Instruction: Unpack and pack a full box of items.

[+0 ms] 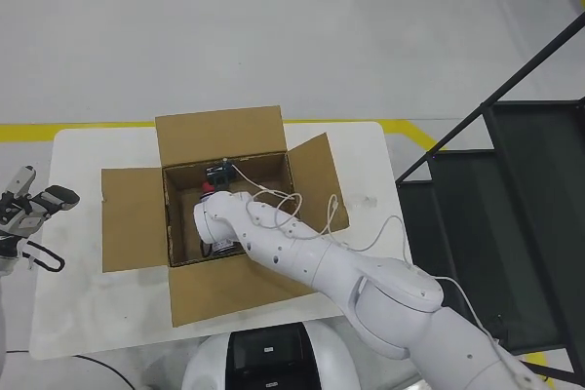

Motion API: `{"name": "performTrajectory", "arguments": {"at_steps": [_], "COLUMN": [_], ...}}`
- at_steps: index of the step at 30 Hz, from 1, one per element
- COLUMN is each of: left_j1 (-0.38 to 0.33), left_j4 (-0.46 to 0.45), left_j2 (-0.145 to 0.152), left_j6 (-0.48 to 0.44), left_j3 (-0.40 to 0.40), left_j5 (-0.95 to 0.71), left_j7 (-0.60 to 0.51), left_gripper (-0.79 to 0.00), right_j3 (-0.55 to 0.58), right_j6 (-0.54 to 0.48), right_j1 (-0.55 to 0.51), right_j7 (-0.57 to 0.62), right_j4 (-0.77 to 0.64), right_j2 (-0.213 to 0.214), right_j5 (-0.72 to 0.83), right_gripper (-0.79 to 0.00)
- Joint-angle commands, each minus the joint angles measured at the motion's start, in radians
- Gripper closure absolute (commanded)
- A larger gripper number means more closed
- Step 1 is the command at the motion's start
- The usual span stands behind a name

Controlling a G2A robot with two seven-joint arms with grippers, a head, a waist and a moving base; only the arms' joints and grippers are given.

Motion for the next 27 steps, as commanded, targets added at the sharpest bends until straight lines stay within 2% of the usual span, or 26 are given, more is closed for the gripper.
{"name": "performTrajectory", "arguments": {"at_steps": [1,2,5,7,8,10,13,14,15,21,27], "left_j1": [0.0,0.0,0.0,0.0,0.0,0.0,0.0,0.0,0.0,0.0,0.0], "left_j4": [0.0,0.0,0.0,0.0,0.0,0.0,0.0,0.0,0.0,0.0,0.0], "left_j2": [0.0,0.0,0.0,0.0,0.0,0.0,0.0,0.0,0.0,0.0,0.0], "left_j6": [0.0,0.0,0.0,0.0,0.0,0.0,0.0,0.0,0.0,0.0,0.0], "left_j3": [0.0,0.0,0.0,0.0,0.0,0.0,0.0,0.0,0.0,0.0,0.0], "left_j5": [0.0,0.0,0.0,0.0,0.0,0.0,0.0,0.0,0.0,0.0,0.0], "left_j7": [0.0,0.0,0.0,0.0,0.0,0.0,0.0,0.0,0.0,0.0,0.0], "left_gripper": [-0.785,-0.785,-0.785,-0.785,-0.785,-0.785,-0.785,-0.785,-0.785,-0.785,-0.785], "right_j3": [0.004,0.006,0.014,0.019,0.021,0.025,0.034,0.037,0.041,0.06,0.068], "right_j6": [-0.004,-0.006,-0.009,-0.01,-0.011,-0.014,-0.018,-0.021,-0.024,-0.026,0.018], "right_j1": [0.0,0.0,0.0,0.0,0.001,0.002,0.002,0.002,0.001,-0.004,-0.016], "right_j7": [0.004,0.006,0.009,0.01,0.011,0.012,0.013,0.011,0.009,-0.008,-0.018], "right_j4": [0.01,0.016,0.03,0.039,0.043,0.05,0.06,0.064,0.067,0.081,0.027], "right_j2": [-0.004,-0.006,-0.013,-0.018,-0.02,-0.024,-0.029,-0.031,-0.033,-0.04,-0.039], "right_j5": [-0.002,-0.004,-0.006,-0.011,-0.012,-0.017,-0.019,-0.021,-0.021,-0.033,-0.088], "right_gripper": [-0.533,-0.539,-0.625,-0.603,-0.542,-0.354,-0.194,-0.04,0.0,0.0,0.0]}}
